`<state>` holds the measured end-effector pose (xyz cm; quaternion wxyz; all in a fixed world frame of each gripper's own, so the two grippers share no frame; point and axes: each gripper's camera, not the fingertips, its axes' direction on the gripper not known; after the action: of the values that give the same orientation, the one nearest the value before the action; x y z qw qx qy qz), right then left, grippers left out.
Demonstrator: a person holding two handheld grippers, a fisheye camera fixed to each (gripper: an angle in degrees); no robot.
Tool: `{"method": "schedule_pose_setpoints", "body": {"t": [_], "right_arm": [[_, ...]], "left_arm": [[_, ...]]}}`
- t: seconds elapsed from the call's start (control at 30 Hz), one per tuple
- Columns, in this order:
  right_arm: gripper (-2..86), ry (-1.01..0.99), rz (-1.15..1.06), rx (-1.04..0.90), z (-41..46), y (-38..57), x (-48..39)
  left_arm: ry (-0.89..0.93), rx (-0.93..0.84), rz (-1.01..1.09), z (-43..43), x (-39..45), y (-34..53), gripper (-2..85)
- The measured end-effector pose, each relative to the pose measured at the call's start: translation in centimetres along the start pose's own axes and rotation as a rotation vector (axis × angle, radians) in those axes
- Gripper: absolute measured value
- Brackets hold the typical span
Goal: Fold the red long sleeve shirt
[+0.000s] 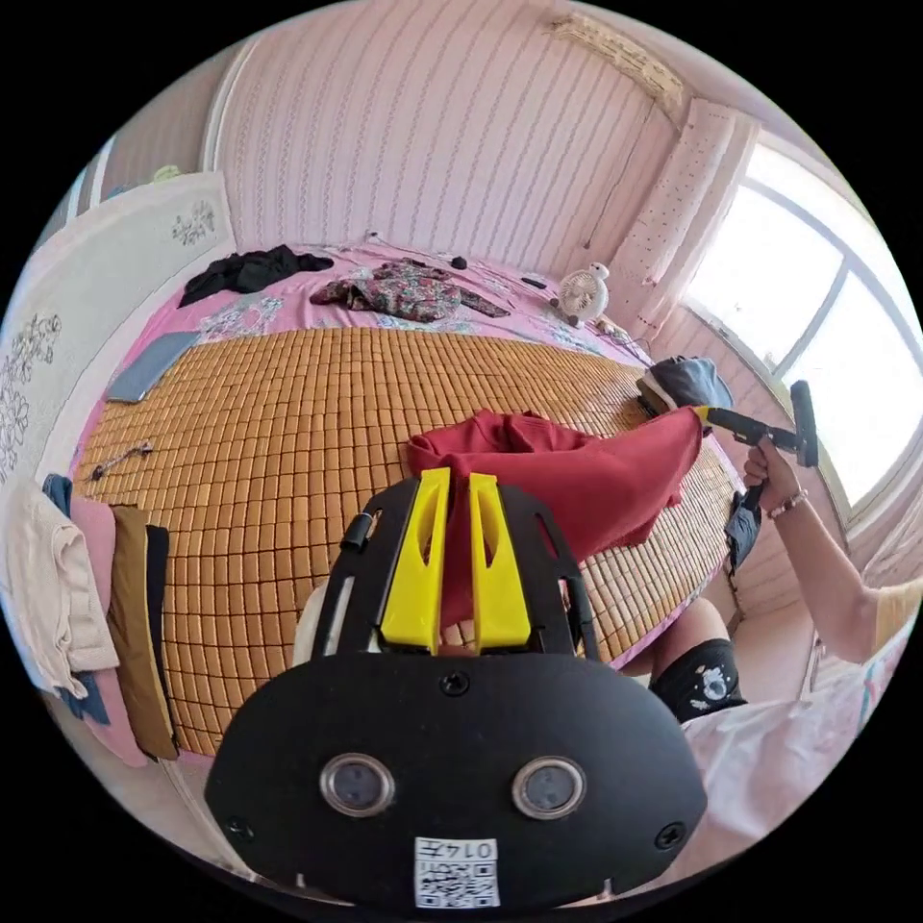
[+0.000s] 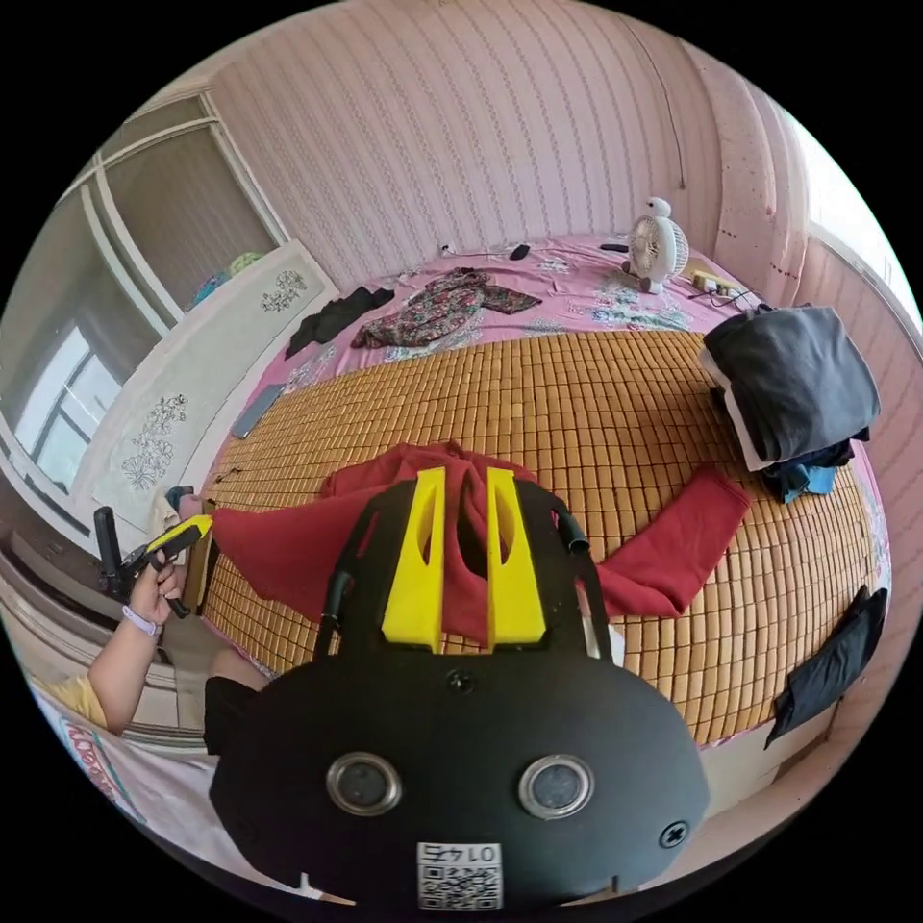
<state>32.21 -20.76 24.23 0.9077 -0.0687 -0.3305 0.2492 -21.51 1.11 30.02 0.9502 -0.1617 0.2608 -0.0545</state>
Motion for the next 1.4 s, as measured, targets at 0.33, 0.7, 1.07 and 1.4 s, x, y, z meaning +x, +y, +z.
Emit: {"method": "schedule_pose_setpoints", "body": {"t": [0.33, 0.7, 1.07, 1.4], "right_arm": [[14.1, 0.032, -0.026, -0.354, 9.5, 10.0, -0.5], [1.7, -0.388, 0.133, -0.319, 1.1, 13.7, 0.2], [0.8, -0.777, -0.171, 0.411, -36.4, 11.5, -5.2], [0.7, -0.707, -0.559, 0.985, -68.0, 18.5, -17.2]], "left_arm": [[-0.038, -0.188, -0.049, 4.8, -2.2, 7.9, 10.8], [-0.044, -0.435, 0.010, 5.1, -1.0, 10.9, 2.0], [0.417, 0.380, 0.327, -22.1, 5.7, 7.6, -0.5], [0.517, 0.977, 0.479, -48.5, 8.3, 10.0, -0.7]]}}
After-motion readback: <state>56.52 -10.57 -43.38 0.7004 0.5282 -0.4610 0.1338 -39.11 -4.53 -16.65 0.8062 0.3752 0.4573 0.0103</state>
